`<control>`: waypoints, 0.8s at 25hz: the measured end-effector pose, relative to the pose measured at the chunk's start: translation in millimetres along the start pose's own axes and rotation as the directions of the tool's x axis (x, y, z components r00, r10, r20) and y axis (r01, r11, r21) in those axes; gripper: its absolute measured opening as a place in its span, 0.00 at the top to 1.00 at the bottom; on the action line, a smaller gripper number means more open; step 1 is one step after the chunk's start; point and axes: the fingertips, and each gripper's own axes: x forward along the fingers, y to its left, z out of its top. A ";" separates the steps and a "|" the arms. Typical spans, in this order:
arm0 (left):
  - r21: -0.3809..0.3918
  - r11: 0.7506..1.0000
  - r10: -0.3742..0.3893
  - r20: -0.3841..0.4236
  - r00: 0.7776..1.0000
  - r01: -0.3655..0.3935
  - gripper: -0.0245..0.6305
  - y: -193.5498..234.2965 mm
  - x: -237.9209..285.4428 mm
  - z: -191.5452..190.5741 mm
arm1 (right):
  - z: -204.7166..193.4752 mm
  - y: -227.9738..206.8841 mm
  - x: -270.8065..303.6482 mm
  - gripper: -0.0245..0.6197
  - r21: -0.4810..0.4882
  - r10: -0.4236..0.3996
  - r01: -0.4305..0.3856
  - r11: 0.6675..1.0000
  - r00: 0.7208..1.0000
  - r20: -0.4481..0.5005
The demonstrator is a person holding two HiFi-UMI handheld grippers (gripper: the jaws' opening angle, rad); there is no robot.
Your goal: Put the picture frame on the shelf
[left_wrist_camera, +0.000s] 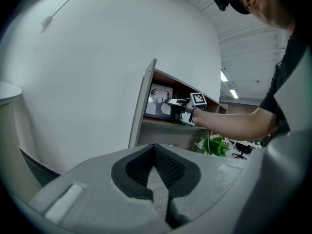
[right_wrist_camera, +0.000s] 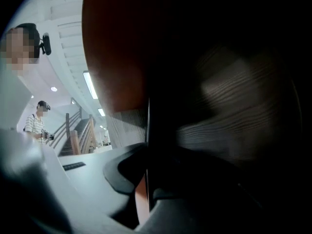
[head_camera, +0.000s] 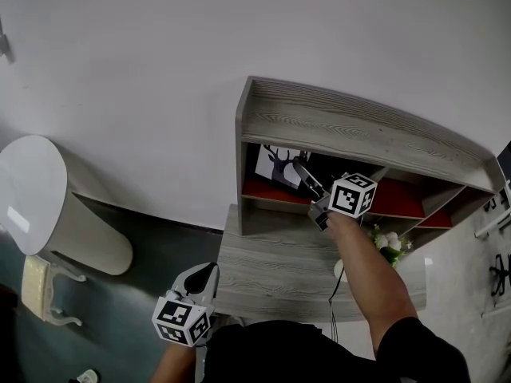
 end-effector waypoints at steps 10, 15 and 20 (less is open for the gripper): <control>-0.014 0.999 0.035 0.002 0.999 -0.035 0.95 15.6 -9.0 1.1 | 6.6 -25.9 28.0 0.77 -0.104 -0.116 0.114 0.988 0.993 -0.010; -0.016 0.999 0.035 0.002 0.999 -0.035 0.95 17.8 -8.9 0.6 | 11.4 -39.8 31.1 0.68 -0.144 -0.193 0.188 0.972 0.981 -0.020; -0.018 1.000 0.021 -0.004 1.000 -0.022 0.95 16.5 -5.6 -0.5 | 10.7 -42.1 25.6 0.64 -0.248 -0.292 0.276 0.929 0.956 -0.031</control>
